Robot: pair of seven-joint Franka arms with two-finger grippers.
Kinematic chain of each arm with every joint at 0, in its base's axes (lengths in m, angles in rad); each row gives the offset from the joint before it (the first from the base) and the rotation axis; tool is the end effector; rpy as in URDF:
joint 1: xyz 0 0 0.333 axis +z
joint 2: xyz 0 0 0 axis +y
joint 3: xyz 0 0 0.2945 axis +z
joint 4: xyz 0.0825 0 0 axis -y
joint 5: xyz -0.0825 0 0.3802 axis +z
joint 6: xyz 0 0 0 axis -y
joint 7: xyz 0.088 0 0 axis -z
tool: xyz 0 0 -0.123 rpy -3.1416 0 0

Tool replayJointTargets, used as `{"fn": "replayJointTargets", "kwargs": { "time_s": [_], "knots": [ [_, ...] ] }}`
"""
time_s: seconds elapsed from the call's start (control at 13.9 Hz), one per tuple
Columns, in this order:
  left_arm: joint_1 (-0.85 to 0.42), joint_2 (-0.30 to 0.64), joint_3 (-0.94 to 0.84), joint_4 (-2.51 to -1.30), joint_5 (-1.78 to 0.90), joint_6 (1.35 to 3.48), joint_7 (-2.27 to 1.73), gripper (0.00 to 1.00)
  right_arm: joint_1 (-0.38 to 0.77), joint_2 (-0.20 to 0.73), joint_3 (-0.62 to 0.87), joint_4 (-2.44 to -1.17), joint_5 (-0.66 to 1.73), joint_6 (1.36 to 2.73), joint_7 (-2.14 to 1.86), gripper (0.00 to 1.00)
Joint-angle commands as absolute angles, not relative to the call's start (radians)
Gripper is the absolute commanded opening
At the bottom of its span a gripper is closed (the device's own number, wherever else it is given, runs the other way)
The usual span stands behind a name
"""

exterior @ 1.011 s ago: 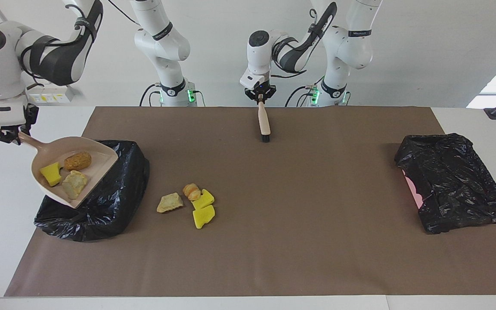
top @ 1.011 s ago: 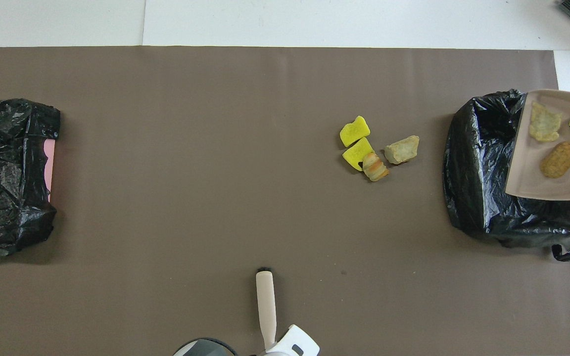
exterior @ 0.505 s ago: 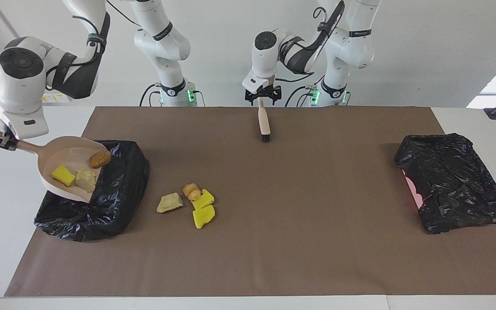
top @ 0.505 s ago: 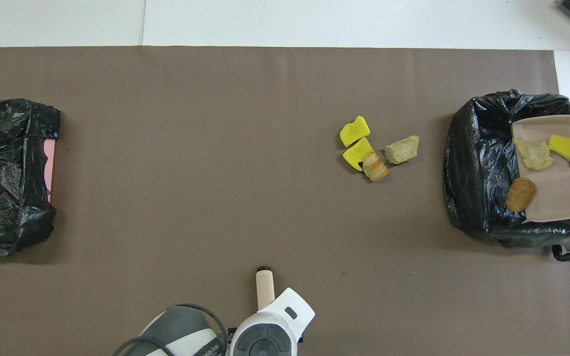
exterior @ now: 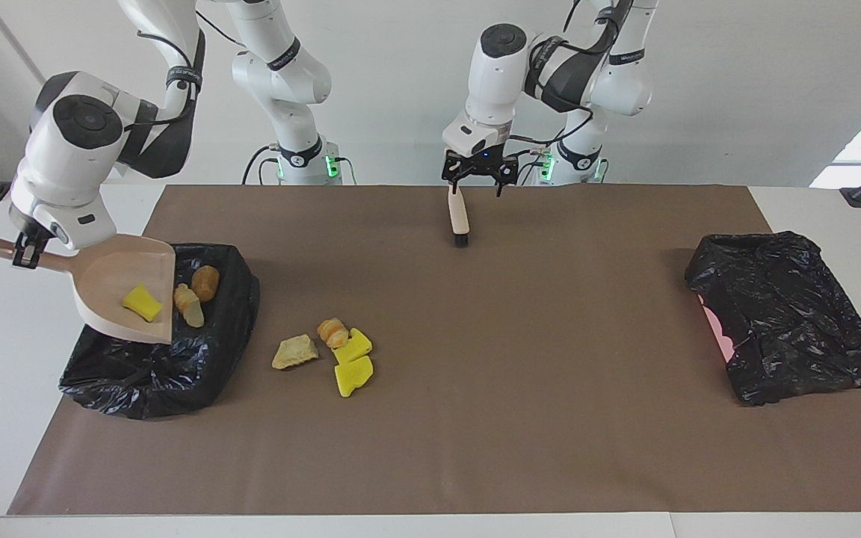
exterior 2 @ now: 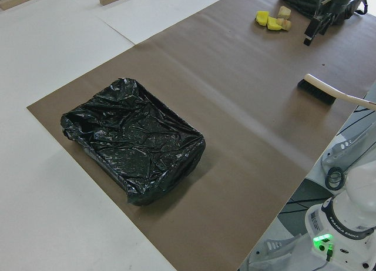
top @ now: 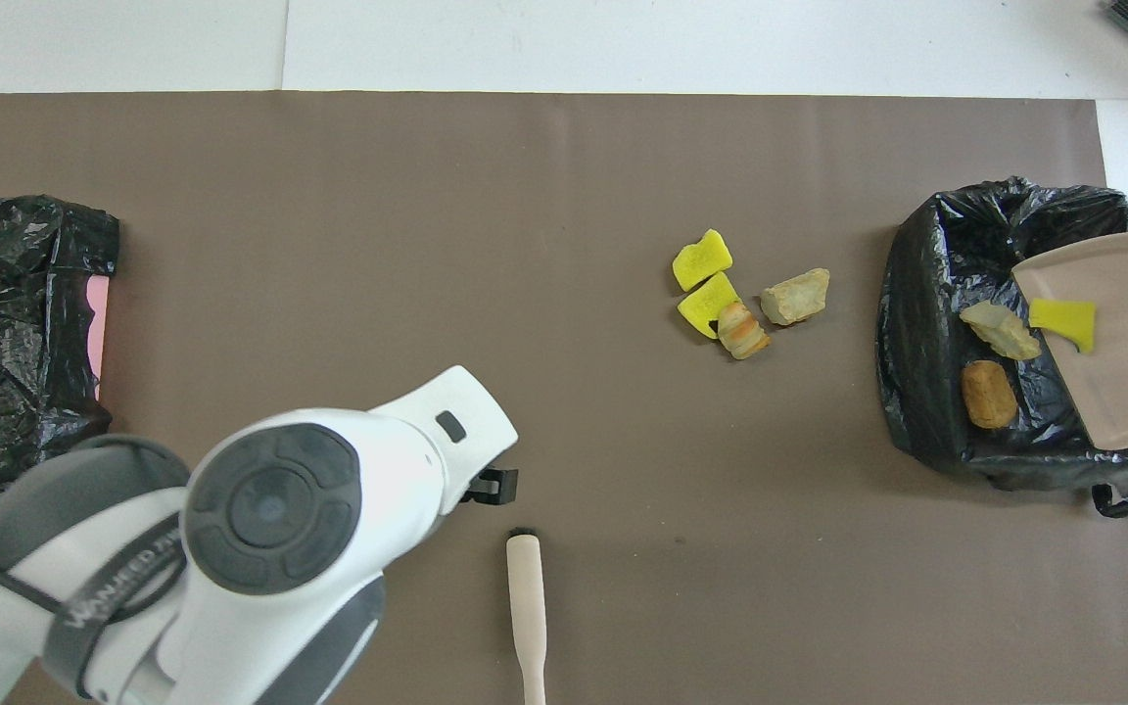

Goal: Sweep and dump trash in bin
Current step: 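Tilt the dustpan with the right gripper to dump pieces into the bag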

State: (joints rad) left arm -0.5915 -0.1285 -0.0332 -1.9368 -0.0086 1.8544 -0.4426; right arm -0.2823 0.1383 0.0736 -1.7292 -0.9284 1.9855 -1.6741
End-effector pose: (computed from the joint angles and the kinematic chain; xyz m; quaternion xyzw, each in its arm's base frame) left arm 0.4263 -0.3091 0.5075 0.9957 -0.0897 0.0188 0.0135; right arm 0.5941 -0.1911 0.4984 0.5613 0.7139 -0.3041 0.2877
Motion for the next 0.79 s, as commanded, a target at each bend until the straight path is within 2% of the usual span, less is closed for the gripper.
{"fn": "replayJointTargets", "kwargs": {
  "time_s": [0.0,0.29,0.51,0.72],
  "knots": [
    [-0.464,-0.048,-0.048,-1.742,0.014,1.743,-0.287,1.00,-0.275,0.083,0.081,-1.736,-0.965,1.961,-1.703,0.00],
    [-0.272,-0.052,-0.046,-1.605,0.031,1.662,-0.051,1.00,-0.203,0.019,0.089,-1.712,-0.945,1.777,-1.686,0.00],
    [-0.193,-0.048,-0.041,-1.502,0.026,1.548,-0.003,1.00,-0.201,0.012,0.087,-1.729,-0.921,1.782,-1.686,0.00],
    [-0.147,-0.046,-0.037,-1.431,0.023,1.453,0.002,1.00,-0.167,0.011,0.089,-1.715,-0.875,1.714,-1.558,0.00]
  ]
}}
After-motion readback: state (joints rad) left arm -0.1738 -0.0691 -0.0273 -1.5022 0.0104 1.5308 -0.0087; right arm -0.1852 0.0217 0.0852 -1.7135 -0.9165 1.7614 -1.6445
